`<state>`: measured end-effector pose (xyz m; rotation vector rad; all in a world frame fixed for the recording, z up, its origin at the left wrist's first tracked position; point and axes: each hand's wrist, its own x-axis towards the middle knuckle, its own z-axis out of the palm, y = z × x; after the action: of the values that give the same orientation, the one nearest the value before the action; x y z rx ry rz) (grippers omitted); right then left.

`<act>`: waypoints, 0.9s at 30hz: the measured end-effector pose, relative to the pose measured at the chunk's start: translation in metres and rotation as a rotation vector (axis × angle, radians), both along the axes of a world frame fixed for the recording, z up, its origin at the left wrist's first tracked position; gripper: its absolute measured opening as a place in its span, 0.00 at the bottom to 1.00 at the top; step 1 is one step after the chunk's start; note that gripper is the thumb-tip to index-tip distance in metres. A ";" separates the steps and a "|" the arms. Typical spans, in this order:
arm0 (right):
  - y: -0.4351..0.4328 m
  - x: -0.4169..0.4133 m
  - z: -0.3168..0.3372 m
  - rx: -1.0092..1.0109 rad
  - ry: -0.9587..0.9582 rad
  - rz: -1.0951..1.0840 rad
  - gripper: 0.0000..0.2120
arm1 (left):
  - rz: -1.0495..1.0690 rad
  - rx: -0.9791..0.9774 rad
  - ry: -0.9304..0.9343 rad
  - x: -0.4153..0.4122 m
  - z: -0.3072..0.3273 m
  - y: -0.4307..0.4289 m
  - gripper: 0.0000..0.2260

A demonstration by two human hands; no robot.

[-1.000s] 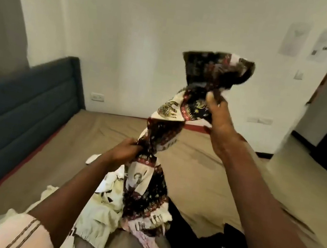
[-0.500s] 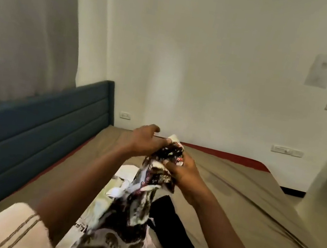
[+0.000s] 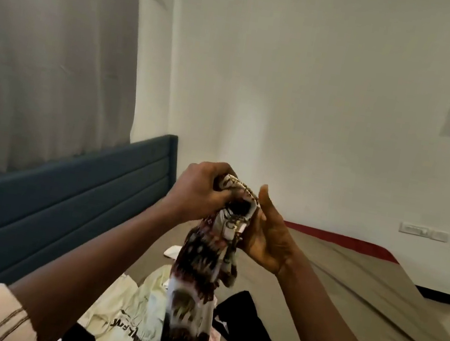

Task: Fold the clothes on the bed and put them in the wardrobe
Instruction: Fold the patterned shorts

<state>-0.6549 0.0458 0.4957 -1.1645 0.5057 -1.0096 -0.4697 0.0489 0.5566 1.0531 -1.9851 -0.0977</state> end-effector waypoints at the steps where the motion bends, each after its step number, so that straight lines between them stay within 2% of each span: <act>1: 0.002 0.001 0.001 -0.058 0.023 0.000 0.31 | 0.052 -0.019 0.020 0.001 0.006 -0.001 0.09; 4: -0.001 0.004 0.004 -0.220 0.327 -0.175 0.34 | 0.083 0.124 0.258 0.011 0.026 -0.009 0.10; 6: -0.005 -0.002 0.002 -0.266 0.519 -0.215 0.27 | 0.085 0.227 0.426 0.023 0.038 -0.019 0.10; 9: -0.013 -0.025 0.001 -0.269 0.717 -0.248 0.09 | 0.098 0.279 0.597 0.043 0.053 -0.035 0.14; 11: -0.018 -0.041 0.000 -0.270 0.776 -0.332 0.11 | 0.104 0.309 0.707 0.062 0.059 -0.047 0.18; 14: -0.024 -0.057 0.005 -0.188 0.655 -0.449 0.18 | 0.220 0.331 0.704 0.094 0.058 -0.068 0.33; 15: -0.027 -0.059 0.009 -0.132 0.578 -0.475 0.19 | 0.262 0.335 0.649 0.102 0.054 -0.071 0.33; 18: -0.040 -0.050 0.012 0.034 0.430 -0.524 0.21 | 0.413 0.338 0.498 0.105 0.032 -0.066 0.16; 23: -0.031 -0.005 -0.034 0.299 0.264 -0.442 0.30 | 0.447 0.417 0.567 0.080 -0.051 -0.046 0.20; 24: -0.026 0.003 -0.050 0.318 0.195 -0.445 0.29 | 0.443 0.459 0.595 0.075 -0.073 -0.042 0.21; 27: -0.011 0.028 -0.097 0.348 -0.002 -0.585 0.10 | 0.412 0.601 0.720 0.061 -0.134 -0.027 0.28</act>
<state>-0.6265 0.0345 0.3991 -0.7116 1.0133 -1.3508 -0.4086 0.0217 0.4227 1.5127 -1.0735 -0.7698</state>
